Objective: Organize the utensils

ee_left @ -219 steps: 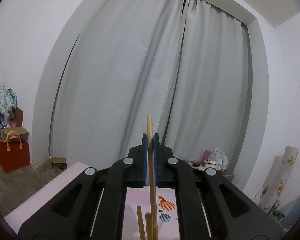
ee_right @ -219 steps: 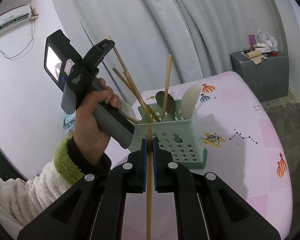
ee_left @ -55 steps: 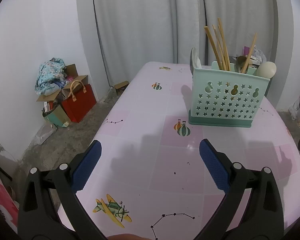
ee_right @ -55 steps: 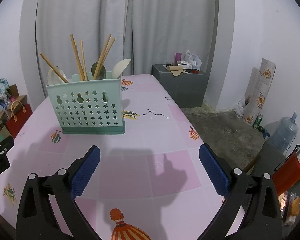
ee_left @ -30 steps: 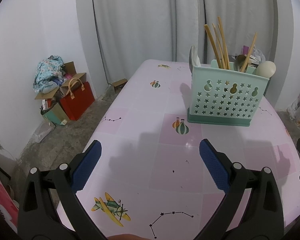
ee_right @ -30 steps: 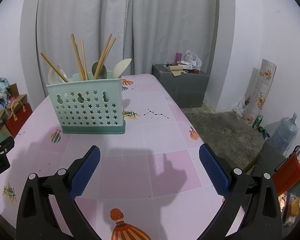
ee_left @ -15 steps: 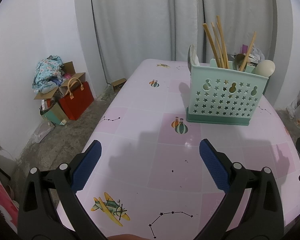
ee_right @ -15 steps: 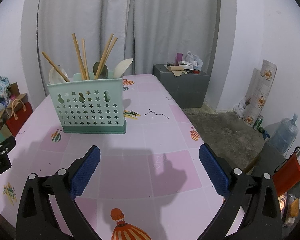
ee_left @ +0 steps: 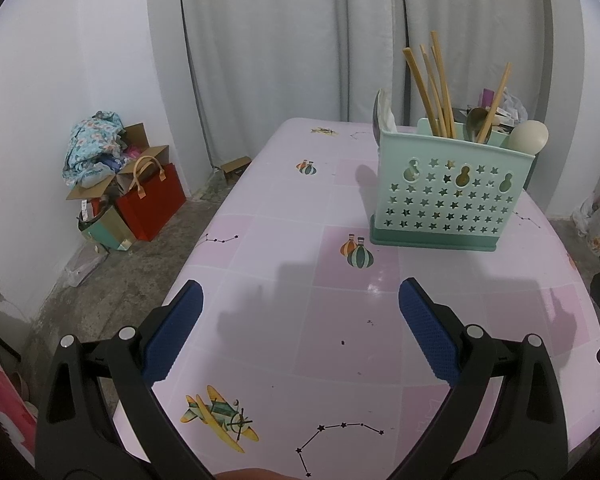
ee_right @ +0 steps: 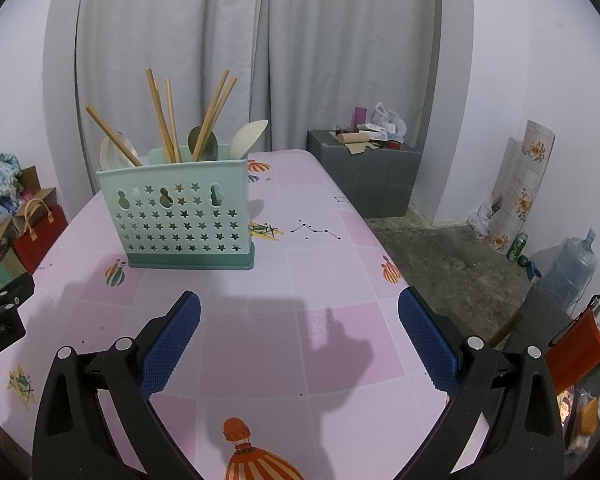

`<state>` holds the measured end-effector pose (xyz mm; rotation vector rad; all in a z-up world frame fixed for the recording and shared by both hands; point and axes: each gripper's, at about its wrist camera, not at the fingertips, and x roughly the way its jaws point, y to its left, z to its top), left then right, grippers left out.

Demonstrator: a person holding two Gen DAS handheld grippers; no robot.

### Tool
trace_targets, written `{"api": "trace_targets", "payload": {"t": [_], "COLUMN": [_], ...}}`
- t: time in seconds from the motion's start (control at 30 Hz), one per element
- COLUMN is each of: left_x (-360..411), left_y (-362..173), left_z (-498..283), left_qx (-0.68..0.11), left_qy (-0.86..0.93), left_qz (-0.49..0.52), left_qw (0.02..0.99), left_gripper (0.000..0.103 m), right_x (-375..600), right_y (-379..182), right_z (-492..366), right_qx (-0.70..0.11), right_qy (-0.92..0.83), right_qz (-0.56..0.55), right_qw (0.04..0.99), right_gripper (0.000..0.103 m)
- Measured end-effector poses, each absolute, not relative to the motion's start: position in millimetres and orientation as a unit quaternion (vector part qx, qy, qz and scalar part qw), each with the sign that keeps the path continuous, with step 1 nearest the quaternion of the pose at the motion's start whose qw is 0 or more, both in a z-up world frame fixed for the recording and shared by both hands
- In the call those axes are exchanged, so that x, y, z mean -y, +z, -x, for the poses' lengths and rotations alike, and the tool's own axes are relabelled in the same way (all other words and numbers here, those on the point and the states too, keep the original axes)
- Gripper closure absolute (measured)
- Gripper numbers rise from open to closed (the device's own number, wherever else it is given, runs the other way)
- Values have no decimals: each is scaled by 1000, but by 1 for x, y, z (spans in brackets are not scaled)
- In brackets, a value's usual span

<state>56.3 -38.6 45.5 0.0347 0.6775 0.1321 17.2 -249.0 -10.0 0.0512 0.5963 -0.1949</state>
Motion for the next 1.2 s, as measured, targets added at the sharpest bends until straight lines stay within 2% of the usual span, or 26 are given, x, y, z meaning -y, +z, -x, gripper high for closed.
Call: {"api": "trace_targets", "payload": {"t": [1.2], "left_x": [35], "left_y": [43], "left_z": [-56], "left_qx": [-336], "left_qy": [60], "left_qz": [-16], "left_qw": [940], "left_gripper": [8], "right_x": [247], "right_y": [-9], "right_z": [-17], "right_qx": [-292], "right_qy": [-95], "right_qz": [-24], "right_qw": [951], "right_gripper": [7]}}
